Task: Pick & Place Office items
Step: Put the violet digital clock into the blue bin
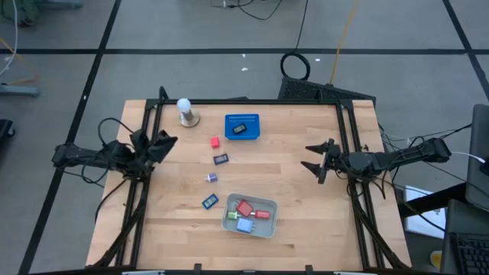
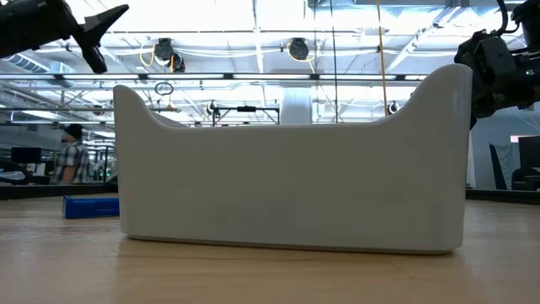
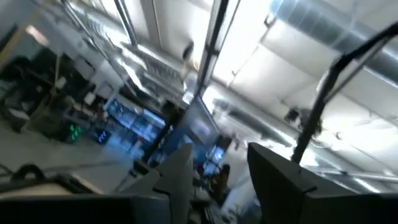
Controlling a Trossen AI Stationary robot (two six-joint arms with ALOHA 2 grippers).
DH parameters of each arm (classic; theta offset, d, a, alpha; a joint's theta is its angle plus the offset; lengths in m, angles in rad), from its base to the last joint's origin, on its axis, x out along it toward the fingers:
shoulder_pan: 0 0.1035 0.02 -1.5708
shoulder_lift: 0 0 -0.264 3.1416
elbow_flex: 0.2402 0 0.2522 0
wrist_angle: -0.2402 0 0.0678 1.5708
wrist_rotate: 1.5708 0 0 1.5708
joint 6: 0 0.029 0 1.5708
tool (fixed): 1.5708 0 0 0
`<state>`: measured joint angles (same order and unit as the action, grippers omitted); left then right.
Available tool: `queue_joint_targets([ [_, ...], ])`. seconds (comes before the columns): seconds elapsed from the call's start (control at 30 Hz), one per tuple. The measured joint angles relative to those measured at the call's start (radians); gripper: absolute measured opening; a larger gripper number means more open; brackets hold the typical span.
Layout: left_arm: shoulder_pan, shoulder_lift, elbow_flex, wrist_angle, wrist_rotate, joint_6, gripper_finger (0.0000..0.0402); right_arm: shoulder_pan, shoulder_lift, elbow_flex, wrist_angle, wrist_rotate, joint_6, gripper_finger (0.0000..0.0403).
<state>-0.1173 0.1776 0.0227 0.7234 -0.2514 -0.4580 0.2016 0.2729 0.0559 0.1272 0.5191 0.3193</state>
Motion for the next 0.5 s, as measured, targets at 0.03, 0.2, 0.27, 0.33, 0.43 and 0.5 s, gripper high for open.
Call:
queue_joint_targets([
  [0.03,0.0,0.0,0.011,-0.035,0.008,-0.006,0.0169,0.0,0.0,0.0,-0.001,0.009,0.006,0.0339],
  [0.2,0.0,0.002,0.137,-0.395,-0.015,0.035,0.0249,0.0,0.0,-0.001,0.0,0.031,0.039,0.0339],
  [0.27,0.0,0.005,0.223,-0.565,-0.037,0.041,0.0286,0.0,0.0,-0.001,-0.006,0.032,0.055,0.0339],
  [0.33,0.0,0.02,0.318,-0.724,-0.048,0.042,0.0321,0.0,0.0,-0.002,-0.005,0.032,0.065,0.0339],
  [0.43,0.0,0.063,0.478,-0.939,-0.041,0.051,0.0355,0.0,0.0,-0.002,-0.011,0.04,0.066,0.0339],
  [0.5,0.0,0.107,0.582,-1.035,-0.038,0.058,0.0363,0.0,0.0,-0.002,-0.017,0.059,0.065,0.0339],
])
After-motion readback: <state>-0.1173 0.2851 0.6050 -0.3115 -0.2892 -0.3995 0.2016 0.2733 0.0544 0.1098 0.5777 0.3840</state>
